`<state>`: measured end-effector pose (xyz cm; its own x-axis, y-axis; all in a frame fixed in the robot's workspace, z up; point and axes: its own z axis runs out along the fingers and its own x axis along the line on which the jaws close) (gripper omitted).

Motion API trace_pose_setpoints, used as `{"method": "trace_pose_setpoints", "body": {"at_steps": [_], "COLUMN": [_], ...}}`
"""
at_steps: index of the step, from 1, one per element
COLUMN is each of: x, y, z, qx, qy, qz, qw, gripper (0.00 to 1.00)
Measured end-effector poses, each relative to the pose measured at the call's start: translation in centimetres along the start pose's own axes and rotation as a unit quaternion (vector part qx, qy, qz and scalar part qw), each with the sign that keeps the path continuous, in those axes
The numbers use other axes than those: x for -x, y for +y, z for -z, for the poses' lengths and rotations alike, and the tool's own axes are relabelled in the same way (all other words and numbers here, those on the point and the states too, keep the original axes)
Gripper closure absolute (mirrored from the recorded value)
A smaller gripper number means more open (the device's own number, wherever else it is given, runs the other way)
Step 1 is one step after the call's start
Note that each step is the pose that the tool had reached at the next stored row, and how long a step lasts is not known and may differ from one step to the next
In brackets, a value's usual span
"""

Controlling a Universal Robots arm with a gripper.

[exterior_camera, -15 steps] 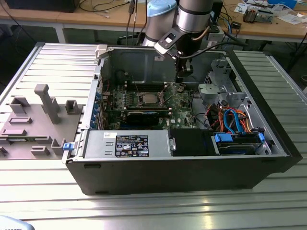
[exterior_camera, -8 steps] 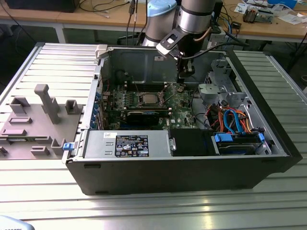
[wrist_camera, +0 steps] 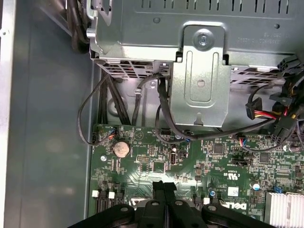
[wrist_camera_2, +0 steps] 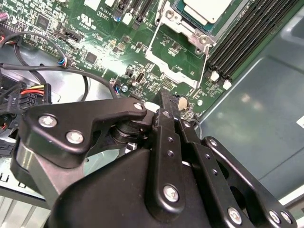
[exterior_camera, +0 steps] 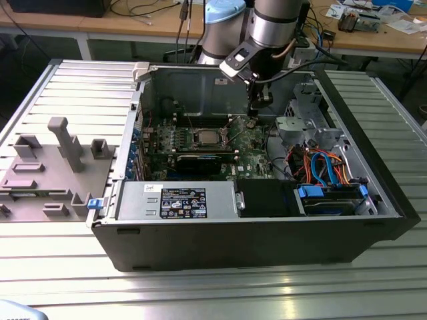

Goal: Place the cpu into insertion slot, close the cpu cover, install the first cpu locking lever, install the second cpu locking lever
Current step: 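Close the cpu cover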

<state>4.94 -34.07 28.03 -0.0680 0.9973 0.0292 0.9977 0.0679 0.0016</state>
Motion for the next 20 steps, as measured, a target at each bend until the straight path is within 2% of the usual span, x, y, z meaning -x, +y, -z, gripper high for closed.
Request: {"method": "trace_pose_setpoints", "body": {"at_steps": [20], "x": [-0.06], "y": [0.18], "z": [-2.06], "qx": [-0.0005], "qy": [0.0001], "qz": [0.006], "qw": [0.99998], "gripper": [0.89]}}
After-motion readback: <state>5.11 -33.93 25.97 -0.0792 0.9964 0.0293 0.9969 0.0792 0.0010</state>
